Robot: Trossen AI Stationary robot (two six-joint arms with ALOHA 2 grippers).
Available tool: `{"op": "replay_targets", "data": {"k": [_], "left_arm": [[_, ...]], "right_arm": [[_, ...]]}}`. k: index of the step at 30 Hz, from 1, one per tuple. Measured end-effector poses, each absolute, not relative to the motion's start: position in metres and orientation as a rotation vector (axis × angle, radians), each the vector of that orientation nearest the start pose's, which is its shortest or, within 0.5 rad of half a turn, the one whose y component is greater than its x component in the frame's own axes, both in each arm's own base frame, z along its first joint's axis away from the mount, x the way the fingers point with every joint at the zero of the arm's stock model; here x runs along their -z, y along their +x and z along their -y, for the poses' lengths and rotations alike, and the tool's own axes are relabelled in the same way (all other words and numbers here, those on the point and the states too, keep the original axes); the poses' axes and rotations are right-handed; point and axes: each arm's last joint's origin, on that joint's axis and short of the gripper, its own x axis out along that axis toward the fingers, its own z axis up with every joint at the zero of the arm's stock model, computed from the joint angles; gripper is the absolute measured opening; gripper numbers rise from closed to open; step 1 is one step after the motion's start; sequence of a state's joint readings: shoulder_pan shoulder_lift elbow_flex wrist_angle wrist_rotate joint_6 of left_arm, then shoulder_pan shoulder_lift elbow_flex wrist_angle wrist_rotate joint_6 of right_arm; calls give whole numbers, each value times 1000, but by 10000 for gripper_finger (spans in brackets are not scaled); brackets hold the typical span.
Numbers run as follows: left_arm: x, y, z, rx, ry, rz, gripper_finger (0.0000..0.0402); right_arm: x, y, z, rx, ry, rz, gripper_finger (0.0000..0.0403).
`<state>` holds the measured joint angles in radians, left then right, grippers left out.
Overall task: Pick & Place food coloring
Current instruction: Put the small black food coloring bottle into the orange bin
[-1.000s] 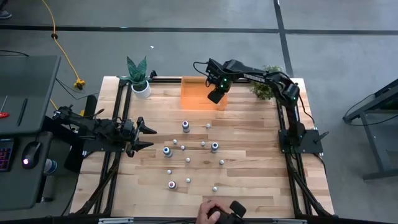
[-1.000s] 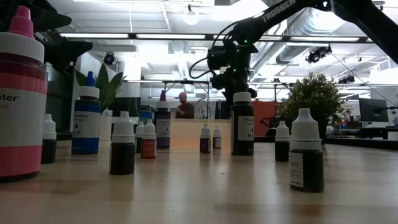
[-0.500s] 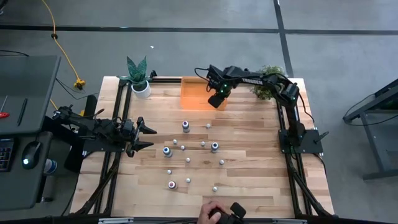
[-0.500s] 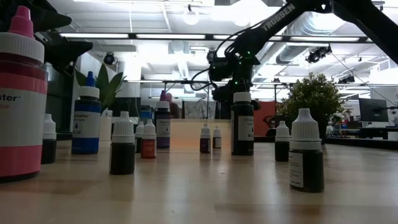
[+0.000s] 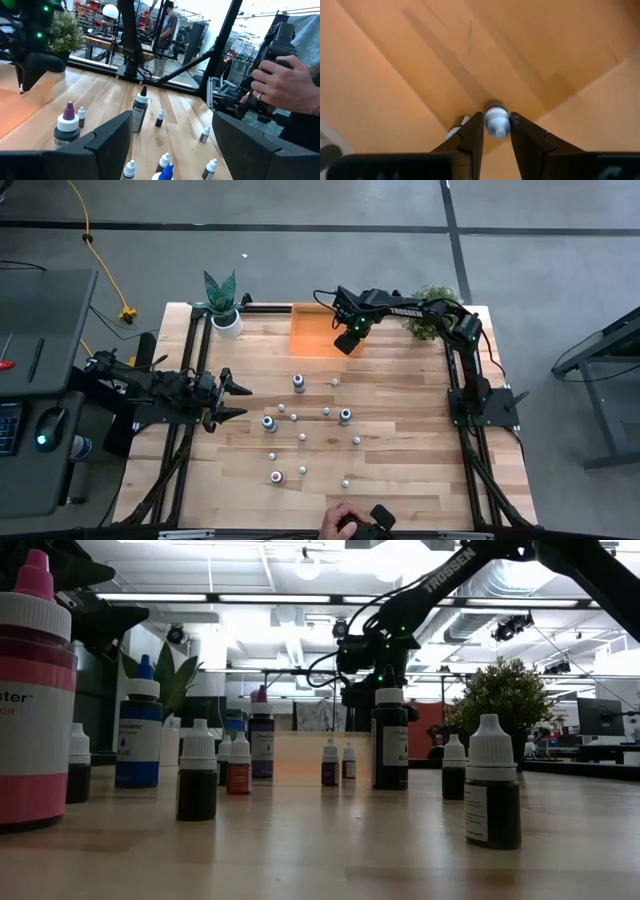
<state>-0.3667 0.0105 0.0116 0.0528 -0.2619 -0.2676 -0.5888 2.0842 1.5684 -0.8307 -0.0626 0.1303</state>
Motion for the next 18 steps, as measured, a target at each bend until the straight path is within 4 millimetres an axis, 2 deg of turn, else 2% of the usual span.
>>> {"op": "replay_targets", "data": {"k": [11, 18], "left_arm": [[-172, 93, 28, 111, -284, 37, 271], [-172, 93, 28, 111, -284, 37, 271]], "right_arm": [[-176, 343, 227, 528, 536, -1263, 151], [-189, 339, 228, 542, 527, -1234, 162]]}}
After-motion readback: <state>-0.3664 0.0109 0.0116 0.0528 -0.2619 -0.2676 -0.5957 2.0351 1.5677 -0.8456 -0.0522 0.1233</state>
